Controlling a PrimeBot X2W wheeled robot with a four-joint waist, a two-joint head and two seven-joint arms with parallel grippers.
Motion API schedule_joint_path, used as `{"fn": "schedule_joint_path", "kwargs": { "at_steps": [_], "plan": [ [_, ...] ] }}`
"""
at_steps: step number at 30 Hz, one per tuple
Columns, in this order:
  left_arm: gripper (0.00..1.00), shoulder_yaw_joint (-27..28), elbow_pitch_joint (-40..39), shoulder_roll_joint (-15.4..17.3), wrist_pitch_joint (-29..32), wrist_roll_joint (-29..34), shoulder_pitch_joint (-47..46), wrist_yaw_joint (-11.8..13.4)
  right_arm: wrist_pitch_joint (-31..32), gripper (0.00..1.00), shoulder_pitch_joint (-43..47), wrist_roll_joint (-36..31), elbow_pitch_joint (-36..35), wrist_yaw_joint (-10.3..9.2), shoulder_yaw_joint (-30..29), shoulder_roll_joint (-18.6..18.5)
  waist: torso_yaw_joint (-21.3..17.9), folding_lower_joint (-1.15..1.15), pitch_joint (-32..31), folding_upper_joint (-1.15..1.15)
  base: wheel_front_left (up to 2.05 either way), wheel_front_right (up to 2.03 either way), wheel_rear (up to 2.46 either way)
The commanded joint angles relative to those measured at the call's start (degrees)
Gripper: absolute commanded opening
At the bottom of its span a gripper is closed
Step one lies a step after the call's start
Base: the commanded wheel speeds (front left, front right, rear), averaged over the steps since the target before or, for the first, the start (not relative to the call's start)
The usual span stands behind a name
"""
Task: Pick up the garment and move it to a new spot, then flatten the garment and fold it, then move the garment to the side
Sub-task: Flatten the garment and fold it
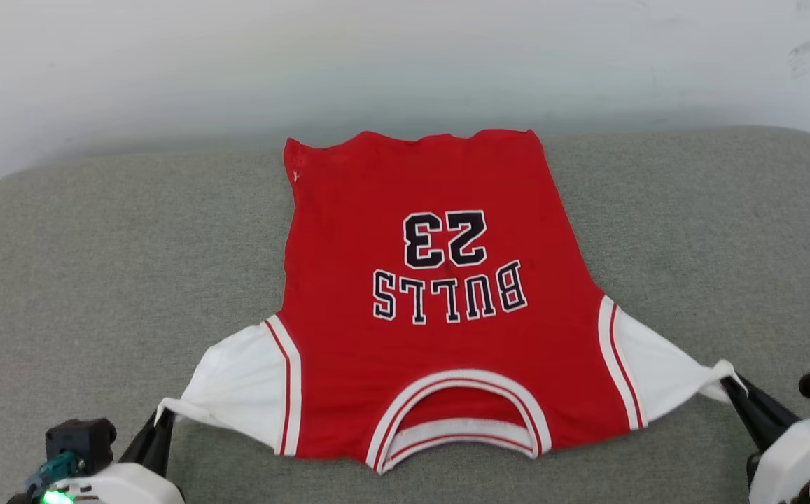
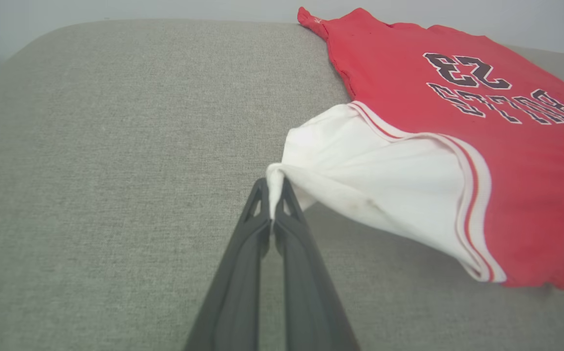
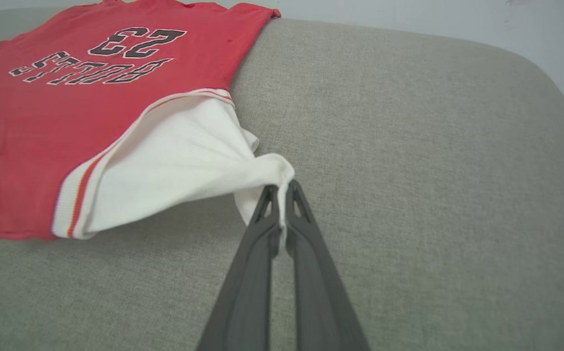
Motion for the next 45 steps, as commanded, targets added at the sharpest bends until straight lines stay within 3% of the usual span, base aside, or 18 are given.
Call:
{"fn": "schedule_joint_path", "kwargs": {
  "at_steps": [1, 10, 17, 18, 20, 30, 38, 43, 44, 45],
  "plan": [
    [0.00, 0.7, -0.5, 0.0, -0.6, -0.6, 2.8, 1.1, 0.9, 0.00, 4.6, -0.3, -1.7, -0.10, -2.8, 0.3, 0.1, 0.02, -1.2, -0.01, 0.00, 0.00, 0.00],
    [0.00, 3.4, -3.0, -0.6, -1.3, -3.0, 12.2, 3.5, 7.3, 0.00, 21.5, -2.9, -9.9, -0.11, -12.2, 3.6, 0.1, 0.02, -3.3, -0.01, 0.00, 0.00, 0.00],
    [0.00, 3.5, -4.1, -0.8, -1.4, -2.3, 14.0, 3.6, 10.3, 0.00, 26.1, -4.5, -13.3, -0.11, -16.3, 6.1, 0.5, 0.02, -3.8, -0.01, 0.00, 0.00, 0.00],
    [0.00, 3.3, -4.2, -1.0, -1.4, -2.0, 13.7, 3.5, 10.6, 0.21, 26.2, -4.8, -13.8, -0.11, -17.1, 6.6, 0.6, 0.02, -3.8, -0.01, 0.00, 0.00, 0.00],
    [0.00, 3.2, -4.5, -1.5, -1.4, -1.7, 12.9, 3.4, 10.9, 1.00, 26.1, -5.6, -14.7, -0.11, -18.4, 7.2, 0.9, 0.02, -4.0, -0.01, 0.00, 0.00, 0.00],
    [0.00, 2.4, -7.6, -3.6, -1.5, 1.9, 9.2, 4.1, 11.4, 1.00, 19.8, -10.3, -25.3, -0.08, -25.7, 5.1, 3.4, 0.02, -2.1, -0.01, 0.00, 0.00, 0.00],
    [0.00, 2.2, -11.7, -4.0, -1.6, 5.7, 4.8, 4.4, 17.5, 1.00, 1.3, -9.8, -30.7, -0.08, -28.4, 1.2, 7.3, 0.02, 4.6, -0.01, 0.00, 0.00, 0.00],
    [0.00, 1.3, -13.3, -5.3, -1.5, 8.2, 0.6, 3.6, 27.6, 1.00, -12.8, -8.1, -27.8, -0.08, -24.2, -3.1, 10.8, 0.02, 10.5, -0.01, 0.00, 0.00, 0.00],
    [0.00, 0.6, -13.4, -6.6, -1.5, 9.5, -1.9, 2.8, 36.1, 1.00, -21.3, -6.2, -24.0, -0.09, -21.2, -4.4, 12.5, 0.02, 13.9, -0.01, 0.00, 0.00, 0.00],
    [0.00, 0.4, -13.3, -7.0, -1.6, 9.9, -2.8, 2.5, 39.8, 1.00, -23.9, -5.5, -22.2, -0.08, -20.1, -4.5, 13.1, 0.02, 14.8, -0.01, 0.00, 0.00, 0.00]
  ]
}}
